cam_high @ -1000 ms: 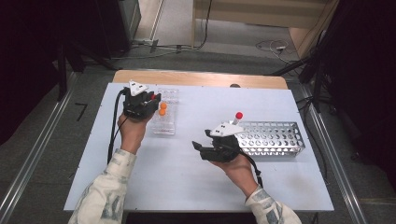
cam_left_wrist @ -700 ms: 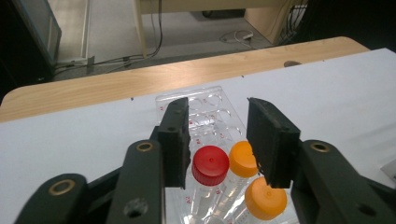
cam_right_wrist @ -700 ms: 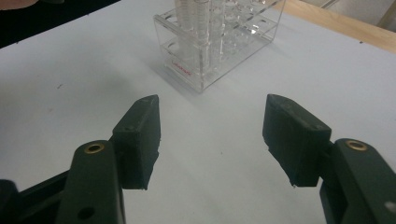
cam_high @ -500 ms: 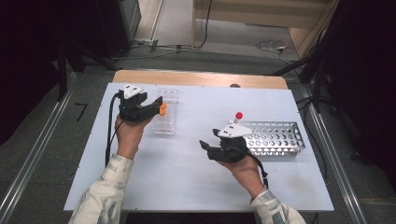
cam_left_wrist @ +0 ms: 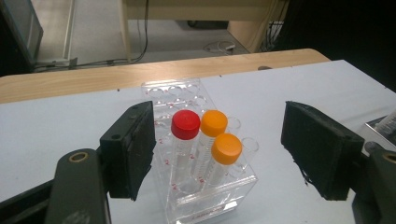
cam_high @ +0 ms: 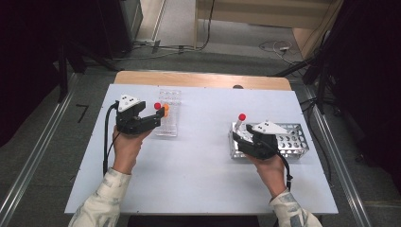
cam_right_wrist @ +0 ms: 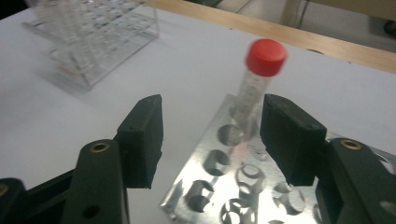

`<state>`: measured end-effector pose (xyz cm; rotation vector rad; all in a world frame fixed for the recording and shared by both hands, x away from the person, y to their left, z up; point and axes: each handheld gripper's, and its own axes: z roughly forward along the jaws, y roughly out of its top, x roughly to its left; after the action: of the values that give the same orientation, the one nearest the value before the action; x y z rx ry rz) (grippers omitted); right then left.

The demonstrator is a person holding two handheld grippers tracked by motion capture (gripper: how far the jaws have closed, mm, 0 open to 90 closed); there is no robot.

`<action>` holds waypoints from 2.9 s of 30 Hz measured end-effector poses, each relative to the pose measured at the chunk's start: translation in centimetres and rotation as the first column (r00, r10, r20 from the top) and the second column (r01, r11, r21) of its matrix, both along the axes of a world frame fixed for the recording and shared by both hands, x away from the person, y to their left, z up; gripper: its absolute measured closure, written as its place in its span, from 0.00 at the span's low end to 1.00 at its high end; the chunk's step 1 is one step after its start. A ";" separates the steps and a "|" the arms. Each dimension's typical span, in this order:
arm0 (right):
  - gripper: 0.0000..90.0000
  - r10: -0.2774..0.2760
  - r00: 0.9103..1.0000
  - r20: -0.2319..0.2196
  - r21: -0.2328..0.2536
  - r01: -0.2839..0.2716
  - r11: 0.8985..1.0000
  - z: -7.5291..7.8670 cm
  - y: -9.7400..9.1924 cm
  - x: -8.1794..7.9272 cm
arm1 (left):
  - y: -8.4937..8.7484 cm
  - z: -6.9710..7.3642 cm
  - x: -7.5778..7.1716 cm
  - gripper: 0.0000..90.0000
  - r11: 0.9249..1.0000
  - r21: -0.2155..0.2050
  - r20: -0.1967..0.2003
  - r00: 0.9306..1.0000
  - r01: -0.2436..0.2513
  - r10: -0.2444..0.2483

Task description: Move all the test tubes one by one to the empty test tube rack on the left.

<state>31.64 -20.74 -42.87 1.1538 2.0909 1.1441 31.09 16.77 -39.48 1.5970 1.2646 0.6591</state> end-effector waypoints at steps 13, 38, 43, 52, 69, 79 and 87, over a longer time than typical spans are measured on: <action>0.71 -0.073 0.997 -0.024 -0.002 0.073 0.997 -1.7 1.1 3.4 | -0.6 -0.2 -0.1 0.30 1.000 0.009 -0.003 1.000 0.018 -0.018; 0.79 0.010 0.998 0.057 0.039 -0.012 0.999 4.8 2.3 1.0 | -0.8 0.0 -0.4 0.30 1.000 -0.002 0.008 1.000 0.029 -0.029; 0.79 0.085 0.996 0.034 0.044 -0.086 0.995 4.4 4.8 0.7 | -1.2 0.2 -0.7 0.30 0.999 0.002 0.014 0.999 0.049 -0.049; 0.79 0.211 0.977 -0.017 0.019 -0.211 0.977 2.3 11.1 0.7 | -2.5 0.3 -1.2 0.29 0.994 -0.006 0.007 0.994 0.113 -0.113; 0.79 0.318 0.947 -0.048 0.019 -0.317 0.948 1.3 17.2 0.3 | -4.4 -0.1 -2.0 0.62 0.976 0.032 0.005 0.977 0.214 -0.214; 0.78 0.316 0.947 -0.051 0.022 -0.316 0.949 1.4 17.1 0.3 | -4.5 -0.3 -1.9 0.77 0.972 0.056 -0.002 0.974 0.228 -0.228; 0.46 0.360 0.932 -0.046 0.035 -0.359 0.933 1.7 16.1 -0.1 | -2.7 0.4 -1.7 0.78 0.985 0.029 0.019 0.985 0.173 -0.173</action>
<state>31.58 -4.63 -41.17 0.8362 2.4021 1.3175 29.43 14.04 -39.11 1.6954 1.0907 0.5842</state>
